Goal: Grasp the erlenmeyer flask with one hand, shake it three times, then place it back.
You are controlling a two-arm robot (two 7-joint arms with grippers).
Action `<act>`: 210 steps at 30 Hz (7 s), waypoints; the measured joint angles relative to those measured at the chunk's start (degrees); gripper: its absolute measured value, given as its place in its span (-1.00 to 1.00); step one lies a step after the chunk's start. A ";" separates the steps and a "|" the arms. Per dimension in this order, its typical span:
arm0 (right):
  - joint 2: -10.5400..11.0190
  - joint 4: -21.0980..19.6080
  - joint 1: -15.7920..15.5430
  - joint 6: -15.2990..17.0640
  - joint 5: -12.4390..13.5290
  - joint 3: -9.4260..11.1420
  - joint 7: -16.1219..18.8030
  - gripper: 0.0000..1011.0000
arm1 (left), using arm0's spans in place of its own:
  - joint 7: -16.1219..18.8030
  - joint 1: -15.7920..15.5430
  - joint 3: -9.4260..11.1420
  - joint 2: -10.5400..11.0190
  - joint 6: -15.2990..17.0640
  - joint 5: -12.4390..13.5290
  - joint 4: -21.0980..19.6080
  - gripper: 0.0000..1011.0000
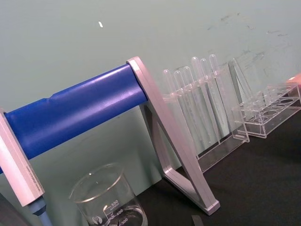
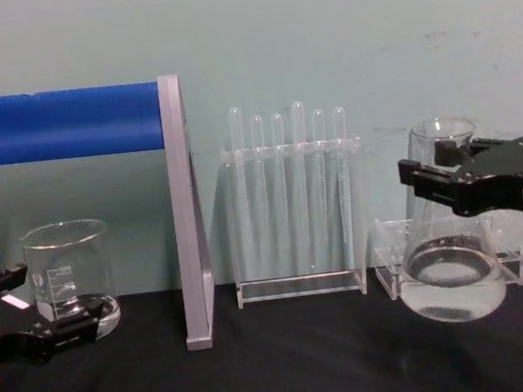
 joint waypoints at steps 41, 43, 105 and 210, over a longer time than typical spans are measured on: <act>0.03 -7.17 -2.66 2.06 4.91 -10.38 9.31 -0.10 | 0.00 0.00 0.00 0.00 0.00 0.00 0.00 0.98; 0.17 -7.24 -2.59 2.09 5.15 -10.81 9.39 -0.10 | 0.00 0.00 0.00 0.00 0.00 0.00 0.00 0.98; -2.83 -0.30 -0.22 0.80 0.60 1.48 0.62 -0.10 | 0.00 0.00 0.00 0.00 0.00 0.00 0.00 0.98; -3.20 7.18 -0.46 0.52 5.94 -6.24 4.75 -0.10 | 0.00 0.00 0.00 0.00 0.00 0.00 0.00 0.98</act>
